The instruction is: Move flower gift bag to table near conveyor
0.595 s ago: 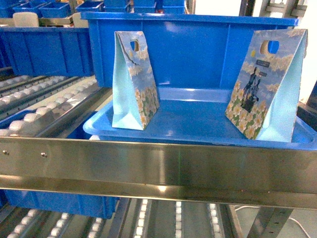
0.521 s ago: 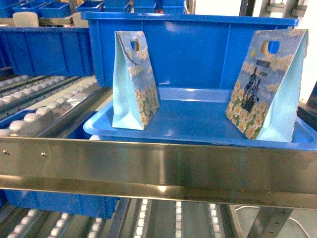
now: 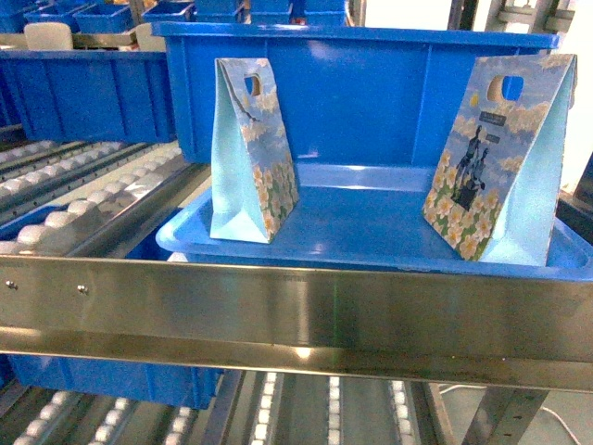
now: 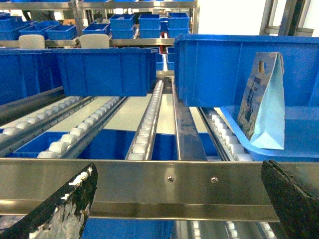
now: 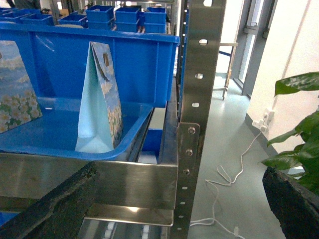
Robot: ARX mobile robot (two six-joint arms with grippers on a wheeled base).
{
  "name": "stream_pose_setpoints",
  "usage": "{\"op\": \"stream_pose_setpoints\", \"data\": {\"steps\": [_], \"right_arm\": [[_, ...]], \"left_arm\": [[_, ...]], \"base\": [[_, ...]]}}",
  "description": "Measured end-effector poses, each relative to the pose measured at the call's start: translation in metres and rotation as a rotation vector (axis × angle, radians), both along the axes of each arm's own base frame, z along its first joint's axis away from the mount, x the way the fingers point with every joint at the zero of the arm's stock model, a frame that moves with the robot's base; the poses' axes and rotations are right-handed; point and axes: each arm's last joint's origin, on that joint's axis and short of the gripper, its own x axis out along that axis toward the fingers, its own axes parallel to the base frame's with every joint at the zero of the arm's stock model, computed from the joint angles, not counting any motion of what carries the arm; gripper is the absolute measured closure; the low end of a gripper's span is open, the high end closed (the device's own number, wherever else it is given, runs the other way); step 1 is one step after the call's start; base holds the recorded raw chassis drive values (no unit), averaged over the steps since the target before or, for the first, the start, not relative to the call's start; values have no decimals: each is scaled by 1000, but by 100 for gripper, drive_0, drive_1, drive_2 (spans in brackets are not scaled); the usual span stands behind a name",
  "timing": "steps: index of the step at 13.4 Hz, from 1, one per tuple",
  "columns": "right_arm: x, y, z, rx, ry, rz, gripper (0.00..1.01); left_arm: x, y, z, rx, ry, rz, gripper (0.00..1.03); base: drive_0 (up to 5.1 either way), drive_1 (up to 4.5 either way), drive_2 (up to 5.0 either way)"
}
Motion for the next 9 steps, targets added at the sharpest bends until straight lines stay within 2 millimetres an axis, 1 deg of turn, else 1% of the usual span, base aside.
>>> {"op": "stream_pose_setpoints", "data": {"steps": [6, 7, 9], "right_arm": [[0, 0, 0, -1, -4, 0, 3], [4, 3, 8, -5, -61, 3, 3], [22, 19, 16, -15, -80, 44, 3]], "left_arm": [[0, 0, 0, 0, 0, 0, 5], [2, 1, 4, -1, -37, -13, 5], [16, 9, 15, -25, -57, -15, 5]], "base": [[0, 0, 0], [0, 0, 0], [0, 0, 0]]}}
